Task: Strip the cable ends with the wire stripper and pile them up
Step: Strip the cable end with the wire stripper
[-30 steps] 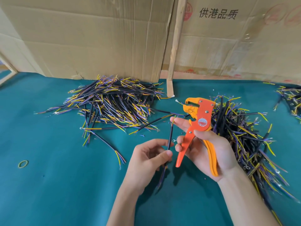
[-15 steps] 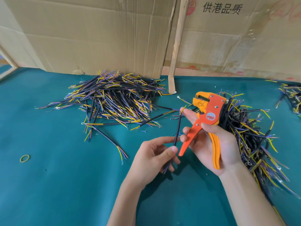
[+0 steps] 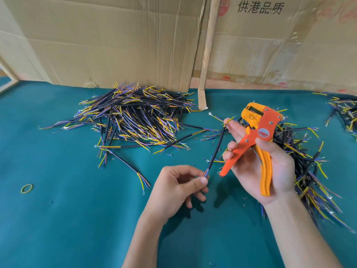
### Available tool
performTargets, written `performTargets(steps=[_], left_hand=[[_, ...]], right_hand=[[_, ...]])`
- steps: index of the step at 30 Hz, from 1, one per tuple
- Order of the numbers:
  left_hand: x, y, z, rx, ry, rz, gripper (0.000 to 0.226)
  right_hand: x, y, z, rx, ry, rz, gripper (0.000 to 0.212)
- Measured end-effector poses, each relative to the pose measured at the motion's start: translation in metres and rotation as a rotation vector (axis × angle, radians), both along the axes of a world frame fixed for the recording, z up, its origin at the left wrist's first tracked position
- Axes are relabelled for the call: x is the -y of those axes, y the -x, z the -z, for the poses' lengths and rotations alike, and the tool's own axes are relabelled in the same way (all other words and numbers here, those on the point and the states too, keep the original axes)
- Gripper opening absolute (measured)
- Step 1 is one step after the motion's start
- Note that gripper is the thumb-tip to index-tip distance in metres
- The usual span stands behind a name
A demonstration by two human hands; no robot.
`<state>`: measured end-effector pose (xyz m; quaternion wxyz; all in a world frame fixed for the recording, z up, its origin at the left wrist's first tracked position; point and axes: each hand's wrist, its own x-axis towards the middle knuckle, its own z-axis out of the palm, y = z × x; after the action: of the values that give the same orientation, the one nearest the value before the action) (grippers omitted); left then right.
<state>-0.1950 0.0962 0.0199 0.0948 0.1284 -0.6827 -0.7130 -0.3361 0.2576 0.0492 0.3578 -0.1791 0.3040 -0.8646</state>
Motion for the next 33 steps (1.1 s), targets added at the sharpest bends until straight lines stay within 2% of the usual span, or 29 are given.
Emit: performTargets(steps=[3,7,12,19,21,25,27,31,33], left_hand=[[-0.003,0.0,-0.002,0.036,0.063,-0.02,0.019],[-0.003,0.0,0.002,0.065,0.095,0.039,0.009],[-0.002,-0.002,0.002,0.071,0.145,0.098,0.024],[-0.005,0.0,0.004,0.094,0.152,0.1,0.014],[-0.009,0.001,0.003,0.077,0.187,0.116,0.02],[-0.018,0.01,0.003,-0.124,0.262,-0.021,0.021],[-0.02,0.013,0.001,-0.203,0.204,-0.102,0.017],[-0.016,0.017,-0.002,-0.235,-0.155,-0.127,0.027],[-0.017,0.019,-0.003,-0.245,-0.23,-0.185,0.024]], right_hand=[[-0.004,0.005,0.0,0.0,0.019,0.018,0.055],[-0.01,0.01,0.001,0.024,0.07,0.037,0.056],[-0.01,0.008,-0.001,0.004,0.074,0.053,0.056],[-0.009,0.002,-0.006,-0.022,0.051,0.022,0.059],[-0.008,0.0,-0.007,-0.049,0.04,-0.029,0.056],[0.005,-0.009,-0.006,-0.147,-0.044,-0.167,0.082],[0.01,-0.014,-0.004,-0.167,-0.082,-0.189,0.086],[0.01,-0.019,-0.008,-0.203,-0.173,-0.234,0.075],[0.01,-0.02,-0.009,-0.211,-0.211,-0.266,0.075]])
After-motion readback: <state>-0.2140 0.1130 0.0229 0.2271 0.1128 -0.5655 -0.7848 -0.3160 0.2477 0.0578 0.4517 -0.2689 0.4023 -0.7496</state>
